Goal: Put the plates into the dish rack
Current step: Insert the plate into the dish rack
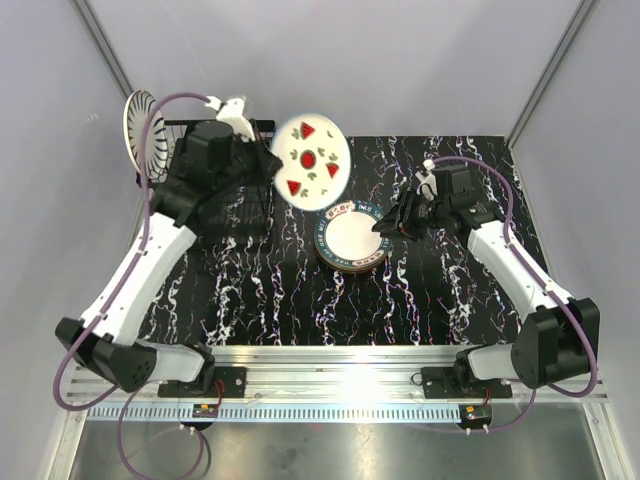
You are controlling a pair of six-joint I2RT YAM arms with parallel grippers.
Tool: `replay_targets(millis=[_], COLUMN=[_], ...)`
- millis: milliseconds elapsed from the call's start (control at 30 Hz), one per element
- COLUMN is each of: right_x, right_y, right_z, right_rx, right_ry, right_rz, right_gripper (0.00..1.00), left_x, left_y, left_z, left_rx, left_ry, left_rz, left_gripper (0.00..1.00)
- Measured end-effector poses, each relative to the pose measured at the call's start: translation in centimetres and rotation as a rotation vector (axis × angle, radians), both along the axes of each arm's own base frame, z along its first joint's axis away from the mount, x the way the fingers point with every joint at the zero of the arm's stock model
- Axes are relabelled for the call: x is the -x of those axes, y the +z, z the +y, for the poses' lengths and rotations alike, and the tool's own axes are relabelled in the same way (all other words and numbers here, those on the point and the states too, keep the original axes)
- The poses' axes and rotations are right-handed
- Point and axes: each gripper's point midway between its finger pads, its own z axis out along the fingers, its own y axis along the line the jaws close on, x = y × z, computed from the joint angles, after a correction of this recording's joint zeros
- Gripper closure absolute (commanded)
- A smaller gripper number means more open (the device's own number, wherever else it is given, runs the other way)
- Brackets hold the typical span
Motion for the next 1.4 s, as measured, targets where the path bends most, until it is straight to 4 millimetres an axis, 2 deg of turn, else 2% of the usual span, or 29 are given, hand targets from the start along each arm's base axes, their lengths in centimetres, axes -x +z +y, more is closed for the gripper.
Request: replay_targets(millis=[167, 333, 467, 767, 1000, 1200, 1400], right_x=[-0.2, 0.2, 0.6, 1.1, 0.9, 0.7, 0.2], right_y=[0.1, -0.3, 0.0, 0.2, 0.0, -0.4, -1.7], right_z=[0.1, -0.1, -0.2, -0.3, -0.3, -0.2, -0.1], right_rx=[-0.004, 0.005, 0.010, 0.008, 0.004, 0.006, 0.013], right_ry=[0.008, 0.023, 0.031, 0.035, 0.035, 0.035, 0.038], right_rz=[-0.020, -0.036, -0.058, -0.087, -0.099, -0.092, -0.055], right_gripper=[0.58, 0.57, 0.57, 0.57, 0.57, 0.57, 0.57], left_x=[0.8, 2.2, 2.7, 2.6, 1.6, 0.1, -2.0], left_y=[5.6, 8.8, 10.4, 11.6, 12.4, 12.1, 11.3], left_z=[5.7, 11.5, 14.6, 19.6, 24.0, 25.3, 26.7], left_rx=[-0.176, -0.346, -0.455, -0.638, -0.704, -0.763, -0.794], left_ry=[0.141, 0.299, 0.386, 0.513, 0.637, 0.659, 0.669], left_rz=[-0.153, -0.249, -0.293, -0.321, -0.318, -0.308, -0.285], left_gripper=[1.00, 1.00, 1.00, 1.00, 1.00, 1.00, 1.00])
